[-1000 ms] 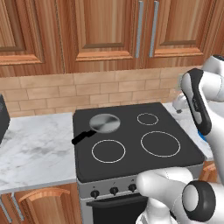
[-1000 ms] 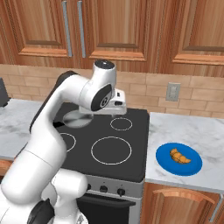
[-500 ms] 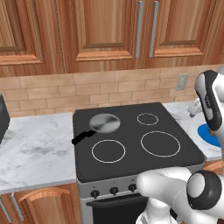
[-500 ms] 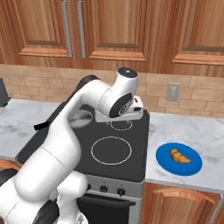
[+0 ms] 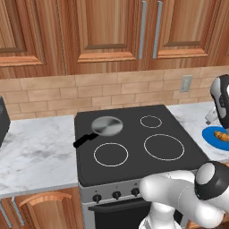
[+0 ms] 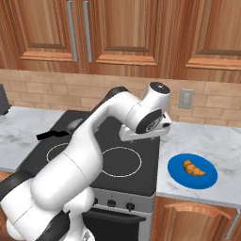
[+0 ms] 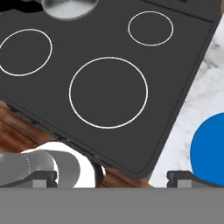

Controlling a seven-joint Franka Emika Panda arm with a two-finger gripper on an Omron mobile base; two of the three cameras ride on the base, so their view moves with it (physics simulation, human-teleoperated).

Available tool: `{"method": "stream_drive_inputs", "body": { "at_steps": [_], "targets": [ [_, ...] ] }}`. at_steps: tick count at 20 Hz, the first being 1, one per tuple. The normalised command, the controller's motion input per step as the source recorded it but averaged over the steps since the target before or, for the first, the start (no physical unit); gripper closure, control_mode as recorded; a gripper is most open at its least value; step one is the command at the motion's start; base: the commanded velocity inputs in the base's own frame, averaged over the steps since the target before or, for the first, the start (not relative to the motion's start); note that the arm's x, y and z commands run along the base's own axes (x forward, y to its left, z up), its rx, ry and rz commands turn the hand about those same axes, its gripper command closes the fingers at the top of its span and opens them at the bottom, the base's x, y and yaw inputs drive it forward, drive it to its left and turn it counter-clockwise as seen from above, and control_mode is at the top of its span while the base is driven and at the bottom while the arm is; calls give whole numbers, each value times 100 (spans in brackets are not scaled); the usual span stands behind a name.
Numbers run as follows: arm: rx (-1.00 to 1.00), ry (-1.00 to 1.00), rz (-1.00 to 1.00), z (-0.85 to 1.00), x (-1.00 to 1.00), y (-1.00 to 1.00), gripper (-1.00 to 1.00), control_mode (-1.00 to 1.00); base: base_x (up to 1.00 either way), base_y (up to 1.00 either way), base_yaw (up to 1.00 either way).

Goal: Pick the croissant and place it on the pan. Then turn on the stove to warm the croissant.

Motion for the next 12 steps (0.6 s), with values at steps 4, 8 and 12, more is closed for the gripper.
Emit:
{"method": "stream_drive_inputs", "body": {
  "at_steps": [4,8,12],
  "targets": [
    [0,5,1,-23,0,-41,-100,-100,0,0,0],
    [0,4,0,-25,0,-41,-100,-100,0,0,0],
    [0,2,0,-29,5,-46,-100,-100,0,0,0]
  ]
}}
